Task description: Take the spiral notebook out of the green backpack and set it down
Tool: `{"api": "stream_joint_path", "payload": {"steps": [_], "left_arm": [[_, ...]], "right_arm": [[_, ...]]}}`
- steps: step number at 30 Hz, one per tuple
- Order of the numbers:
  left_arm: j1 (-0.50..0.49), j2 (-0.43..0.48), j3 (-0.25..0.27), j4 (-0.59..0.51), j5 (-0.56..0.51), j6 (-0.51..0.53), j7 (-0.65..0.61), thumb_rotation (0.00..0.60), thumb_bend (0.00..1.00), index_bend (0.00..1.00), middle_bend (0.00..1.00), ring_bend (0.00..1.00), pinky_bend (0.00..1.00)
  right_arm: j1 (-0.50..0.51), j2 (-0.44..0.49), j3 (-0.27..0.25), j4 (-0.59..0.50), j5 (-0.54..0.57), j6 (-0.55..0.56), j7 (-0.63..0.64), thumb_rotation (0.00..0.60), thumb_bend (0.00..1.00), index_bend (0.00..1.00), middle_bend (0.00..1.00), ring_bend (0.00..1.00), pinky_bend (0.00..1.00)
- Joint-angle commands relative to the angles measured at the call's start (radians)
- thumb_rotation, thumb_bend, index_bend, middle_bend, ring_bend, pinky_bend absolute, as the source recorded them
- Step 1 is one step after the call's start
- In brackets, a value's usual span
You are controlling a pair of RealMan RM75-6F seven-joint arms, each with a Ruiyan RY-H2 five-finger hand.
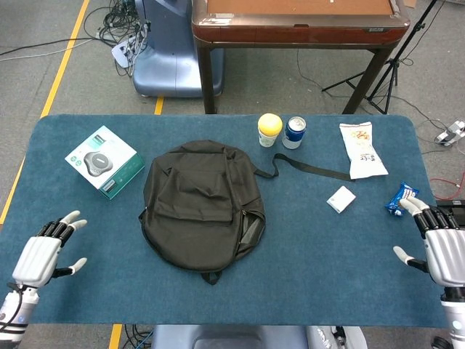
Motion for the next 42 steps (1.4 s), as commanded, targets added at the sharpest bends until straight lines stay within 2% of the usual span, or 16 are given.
{"api": "stream_joint_path", "payload": {"steps": [1,6,12,15,27,34,42], "left_arm": [[-0.060,-0.035,-0.011,0.046,0.036,-0.051,-0.049,0.600,0.16,0.18,0.10,0.13,0.16],[-0.151,-0.094,-0.017,0.126,0.069,-0.135,-0.097,0.600,0.16,0.11,0.07,0.12,0.16],[-0.247,-0.164,-0.017,0.224,0.086,-0.226,-0.134,0.600,0.16,0.03,0.00,0.05,0.14],[-0.281,-0.192,-0.017,0.260,0.090,-0.253,-0.145,0.600,0.16,0.00,0.00,0.02,0.13],[-0.386,-0.291,0.006,0.374,0.126,-0.295,-0.128,0.600,0.16,0.00,0.00,0.01,0.12],[-0.441,-0.315,0.023,0.421,0.155,-0.315,-0.064,0.600,0.16,0.01,0.00,0.01,0.12],[-0.476,-0.334,0.035,0.426,0.141,-0.341,-0.071,0.600,0.16,0.10,0.00,0.01,0.12]], "right_arm": [[0.003,0.020,0.010,-0.020,0.007,0.000,-0.004,0.600,0.03,0.17,0.16,0.17,0.21],[0.007,0.035,0.013,-0.038,0.006,-0.005,-0.006,0.600,0.03,0.16,0.16,0.17,0.21],[0.006,0.035,0.009,-0.042,-0.002,-0.004,-0.006,0.600,0.03,0.16,0.16,0.17,0.21],[0.002,0.035,0.006,-0.042,-0.003,-0.001,-0.005,0.600,0.03,0.16,0.16,0.17,0.21],[-0.025,0.036,-0.004,-0.035,-0.002,0.028,0.008,0.600,0.03,0.16,0.16,0.17,0.21],[-0.033,0.034,-0.006,-0.027,-0.002,0.036,0.017,0.600,0.03,0.16,0.16,0.17,0.21],[-0.046,0.035,-0.009,-0.022,-0.002,0.048,0.028,0.600,0.03,0.16,0.16,0.17,0.21]]}}
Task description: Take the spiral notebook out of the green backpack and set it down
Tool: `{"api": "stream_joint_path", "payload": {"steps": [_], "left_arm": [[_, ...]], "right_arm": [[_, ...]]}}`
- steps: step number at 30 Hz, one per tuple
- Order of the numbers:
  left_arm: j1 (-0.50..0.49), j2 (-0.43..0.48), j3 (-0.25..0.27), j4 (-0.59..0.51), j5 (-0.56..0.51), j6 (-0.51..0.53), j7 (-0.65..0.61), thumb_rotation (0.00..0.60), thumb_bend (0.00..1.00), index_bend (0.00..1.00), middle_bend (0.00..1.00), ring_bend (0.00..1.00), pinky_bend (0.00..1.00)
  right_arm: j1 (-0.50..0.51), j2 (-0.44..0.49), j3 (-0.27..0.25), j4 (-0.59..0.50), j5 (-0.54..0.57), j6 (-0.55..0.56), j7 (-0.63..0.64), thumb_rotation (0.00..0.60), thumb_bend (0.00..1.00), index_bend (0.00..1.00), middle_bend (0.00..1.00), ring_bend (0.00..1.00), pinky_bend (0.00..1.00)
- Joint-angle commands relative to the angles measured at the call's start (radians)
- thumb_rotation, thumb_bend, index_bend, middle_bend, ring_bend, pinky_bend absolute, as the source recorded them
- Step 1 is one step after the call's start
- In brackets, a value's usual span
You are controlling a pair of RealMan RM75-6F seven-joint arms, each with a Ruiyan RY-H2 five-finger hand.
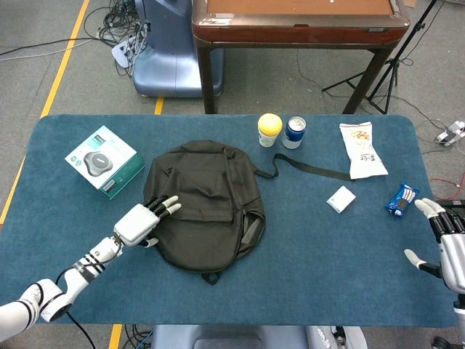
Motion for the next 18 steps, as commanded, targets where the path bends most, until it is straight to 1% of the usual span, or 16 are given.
{"api": "stream_joint_path", "payload": {"steps": [1,3,4,8,11,14,18], "left_arm": [[-0.012,-0.010,0.002,0.005,-0.006,-0.009,0.004,0.600,0.16,0.11,0.00,0.01,0.12],[-0.020,-0.016,0.004,0.007,-0.010,-0.018,0.008,0.600,0.17,0.16,0.00,0.01,0.12],[-0.024,-0.019,0.005,0.009,-0.013,-0.020,0.008,0.600,0.19,0.18,0.00,0.01,0.12],[-0.033,-0.027,0.007,0.017,-0.023,-0.020,0.002,0.600,0.29,0.27,0.00,0.02,0.12],[-0.036,-0.028,0.008,0.017,-0.031,-0.018,0.000,0.600,0.36,0.33,0.00,0.05,0.12],[-0.035,-0.029,0.004,0.014,-0.048,-0.014,-0.002,0.600,0.42,0.36,0.04,0.08,0.12],[-0.026,-0.030,-0.013,-0.010,-0.095,-0.016,-0.019,0.600,0.48,0.38,0.07,0.11,0.12]], "right_arm": [[-0.005,0.000,-0.002,0.003,0.000,0.004,0.003,0.600,0.03,0.16,0.16,0.17,0.21],[-0.008,0.001,-0.002,0.004,0.001,0.008,0.006,0.600,0.03,0.16,0.16,0.17,0.21],[-0.011,0.001,-0.002,0.005,0.000,0.011,0.009,0.600,0.03,0.16,0.16,0.17,0.21],[-0.018,0.001,-0.004,0.010,0.001,0.018,0.017,0.600,0.03,0.16,0.16,0.17,0.21],[-0.022,0.001,-0.005,0.014,0.002,0.019,0.023,0.600,0.03,0.16,0.16,0.17,0.21],[-0.022,-0.002,-0.005,0.020,0.003,0.017,0.029,0.600,0.03,0.16,0.16,0.17,0.21],[-0.021,-0.004,-0.006,0.025,0.003,0.011,0.034,0.600,0.03,0.16,0.16,0.17,0.22]]}}
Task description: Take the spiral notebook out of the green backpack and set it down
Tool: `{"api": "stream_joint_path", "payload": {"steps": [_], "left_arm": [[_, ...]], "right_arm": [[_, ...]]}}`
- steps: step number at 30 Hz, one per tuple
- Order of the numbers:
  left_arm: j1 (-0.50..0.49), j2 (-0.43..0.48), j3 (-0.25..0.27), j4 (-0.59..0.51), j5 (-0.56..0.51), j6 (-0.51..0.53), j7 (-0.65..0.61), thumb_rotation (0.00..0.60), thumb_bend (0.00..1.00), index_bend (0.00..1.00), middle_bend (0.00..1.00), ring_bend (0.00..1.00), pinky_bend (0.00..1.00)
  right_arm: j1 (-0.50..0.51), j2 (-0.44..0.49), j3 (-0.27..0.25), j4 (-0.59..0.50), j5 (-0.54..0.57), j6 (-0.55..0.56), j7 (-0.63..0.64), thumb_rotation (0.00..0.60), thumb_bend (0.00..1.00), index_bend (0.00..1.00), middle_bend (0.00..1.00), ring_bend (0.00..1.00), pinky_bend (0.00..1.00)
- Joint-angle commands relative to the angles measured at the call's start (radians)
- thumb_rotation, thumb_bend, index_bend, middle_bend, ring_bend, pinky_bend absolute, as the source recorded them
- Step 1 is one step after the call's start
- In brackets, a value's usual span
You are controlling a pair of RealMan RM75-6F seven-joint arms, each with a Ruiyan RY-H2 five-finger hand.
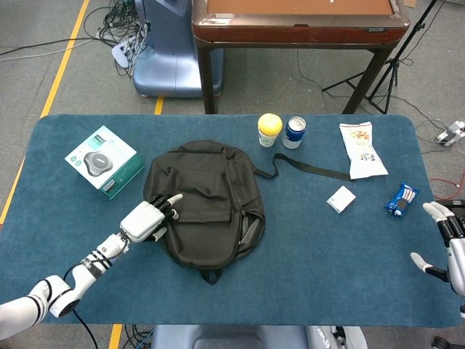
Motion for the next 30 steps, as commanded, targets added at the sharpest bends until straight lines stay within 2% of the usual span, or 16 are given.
{"api": "stream_joint_path", "payload": {"steps": [1,4,9,14,22,30], "left_arm": [[0.008,0.000,-0.014,-0.020,-0.034,0.001,-0.008,0.600,0.50,0.39,0.07,0.11,0.12],[0.020,-0.001,-0.031,-0.044,-0.068,0.013,-0.014,0.600,0.55,0.44,0.09,0.12,0.12],[0.037,-0.002,-0.061,-0.091,-0.131,0.021,-0.048,0.600,0.67,0.61,0.14,0.15,0.12],[0.053,0.007,-0.093,-0.153,-0.191,0.028,-0.072,0.600,0.75,0.67,0.18,0.18,0.12],[0.050,0.046,-0.155,-0.267,-0.310,-0.013,-0.052,0.600,0.77,0.77,0.29,0.29,0.13],[0.001,0.054,-0.235,-0.302,-0.494,-0.100,0.062,0.600,0.77,0.79,0.30,0.30,0.13]], "right_arm": [[0.001,0.000,-0.001,0.001,-0.001,-0.002,0.001,0.600,0.03,0.16,0.16,0.17,0.21],[0.001,0.001,0.000,0.001,-0.005,-0.003,0.001,0.600,0.03,0.16,0.16,0.17,0.21],[0.007,0.000,-0.004,-0.002,-0.034,-0.003,0.000,0.600,0.03,0.16,0.17,0.17,0.21],[0.019,0.001,-0.022,-0.012,-0.086,-0.018,-0.003,0.600,0.03,0.16,0.20,0.17,0.23],[0.075,0.008,-0.082,-0.051,-0.225,-0.113,0.003,0.600,0.03,0.17,0.26,0.18,0.29],[0.167,-0.020,-0.115,-0.085,-0.331,-0.243,0.006,0.600,0.05,0.20,0.28,0.19,0.30]]}}
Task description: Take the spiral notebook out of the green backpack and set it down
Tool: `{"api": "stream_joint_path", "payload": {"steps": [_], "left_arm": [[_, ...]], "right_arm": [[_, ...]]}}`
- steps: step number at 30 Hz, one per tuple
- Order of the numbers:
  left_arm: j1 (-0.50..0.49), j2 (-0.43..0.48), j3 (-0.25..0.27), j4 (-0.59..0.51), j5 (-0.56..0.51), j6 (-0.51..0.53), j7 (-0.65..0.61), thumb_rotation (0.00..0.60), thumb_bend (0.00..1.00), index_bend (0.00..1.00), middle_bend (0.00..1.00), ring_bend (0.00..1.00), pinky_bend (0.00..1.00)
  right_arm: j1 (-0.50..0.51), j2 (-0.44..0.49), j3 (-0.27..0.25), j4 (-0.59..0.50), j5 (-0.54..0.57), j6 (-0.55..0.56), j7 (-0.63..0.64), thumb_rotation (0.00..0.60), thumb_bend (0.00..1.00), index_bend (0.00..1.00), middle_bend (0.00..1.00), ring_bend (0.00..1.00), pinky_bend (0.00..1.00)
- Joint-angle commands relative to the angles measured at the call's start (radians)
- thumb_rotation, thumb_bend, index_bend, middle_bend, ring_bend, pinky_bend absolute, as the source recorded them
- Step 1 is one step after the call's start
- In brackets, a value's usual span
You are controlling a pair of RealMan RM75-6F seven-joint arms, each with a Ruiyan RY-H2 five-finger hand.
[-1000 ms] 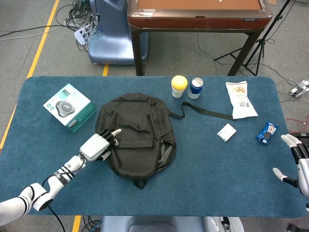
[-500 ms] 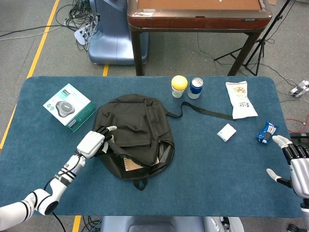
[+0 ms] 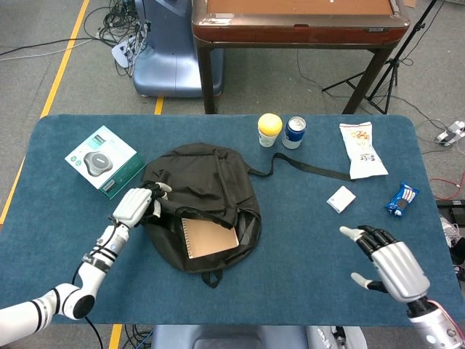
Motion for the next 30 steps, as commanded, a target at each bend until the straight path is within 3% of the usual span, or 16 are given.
{"api": "stream_joint_path", "payload": {"steps": [1,9,17,23,30], "left_arm": [[-0.036,0.006,-0.046,-0.014,-0.101,-0.052,0.078,0.600,0.77,0.80,0.30,0.30,0.13],[-0.104,-0.007,-0.090,-0.012,-0.327,-0.095,0.262,0.600,0.77,0.80,0.30,0.30,0.13],[-0.162,0.013,-0.097,-0.054,-0.501,-0.095,0.410,0.600,0.78,0.80,0.30,0.30,0.13],[-0.199,0.028,-0.101,-0.077,-0.631,-0.087,0.479,0.600,0.78,0.80,0.30,0.29,0.13],[-0.232,0.036,-0.095,-0.093,-0.720,-0.062,0.531,0.600,0.78,0.80,0.30,0.29,0.13]], "right_arm": [[0.048,-0.018,-0.015,-0.022,-0.039,-0.062,-0.001,0.600,0.05,0.20,0.28,0.19,0.30],[0.146,-0.056,-0.007,-0.066,-0.059,-0.180,-0.004,0.600,0.06,0.20,0.28,0.19,0.30],[0.240,-0.076,0.013,-0.132,-0.051,-0.287,-0.018,0.600,0.07,0.20,0.28,0.19,0.30],[0.323,-0.110,0.062,-0.160,0.046,-0.412,-0.082,0.600,0.08,0.21,0.28,0.19,0.30],[0.417,-0.220,0.134,-0.110,0.182,-0.506,-0.139,0.600,0.08,0.22,0.29,0.19,0.30]]}}
